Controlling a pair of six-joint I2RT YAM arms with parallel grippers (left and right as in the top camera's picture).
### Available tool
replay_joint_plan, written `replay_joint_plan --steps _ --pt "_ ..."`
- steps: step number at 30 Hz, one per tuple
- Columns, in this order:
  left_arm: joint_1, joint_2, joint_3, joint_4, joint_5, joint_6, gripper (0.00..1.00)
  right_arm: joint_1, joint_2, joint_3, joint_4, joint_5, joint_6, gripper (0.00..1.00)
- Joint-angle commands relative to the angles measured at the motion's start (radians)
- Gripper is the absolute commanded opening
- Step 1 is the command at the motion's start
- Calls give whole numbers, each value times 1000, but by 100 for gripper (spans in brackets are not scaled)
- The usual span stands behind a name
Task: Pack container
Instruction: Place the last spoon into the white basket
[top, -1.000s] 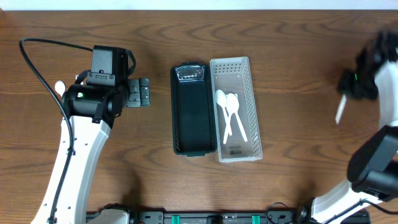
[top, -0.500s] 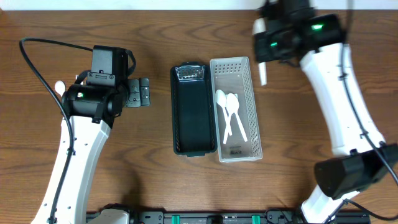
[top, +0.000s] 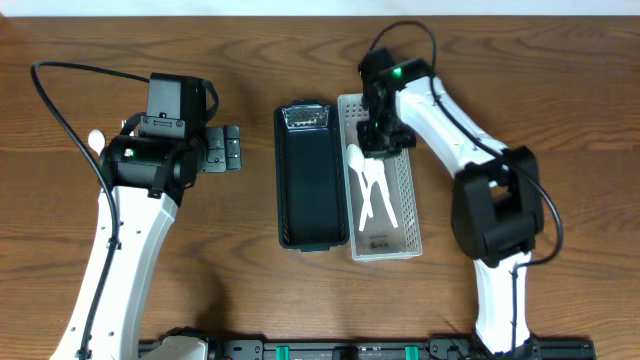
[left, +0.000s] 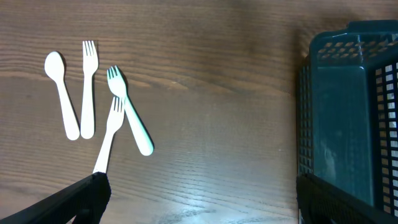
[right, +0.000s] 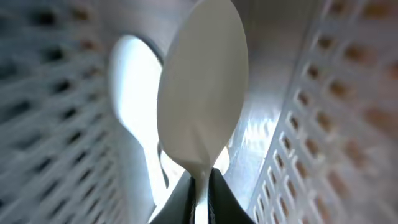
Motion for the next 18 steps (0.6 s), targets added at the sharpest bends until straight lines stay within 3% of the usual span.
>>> replay_joint_plan --steps 1,3,13,15,18 --pt "3 0 16 -5 -2 -8 98 4 -16 12 -1 0 13 21" --pt "3 0 16 -9 -2 -8 98 4 -17 15 2 -2 3 33" --pt "24 -36 29 -94 -79 6 98 -15 -96 183 -6 -2 -95 35" --pt "59 -51 62 -135 -80 6 98 -32 -139 257 -6 0 -111 52" --pt "128 -56 119 -177 -80 9 98 -64 -188 341 -8 2 -122 59"
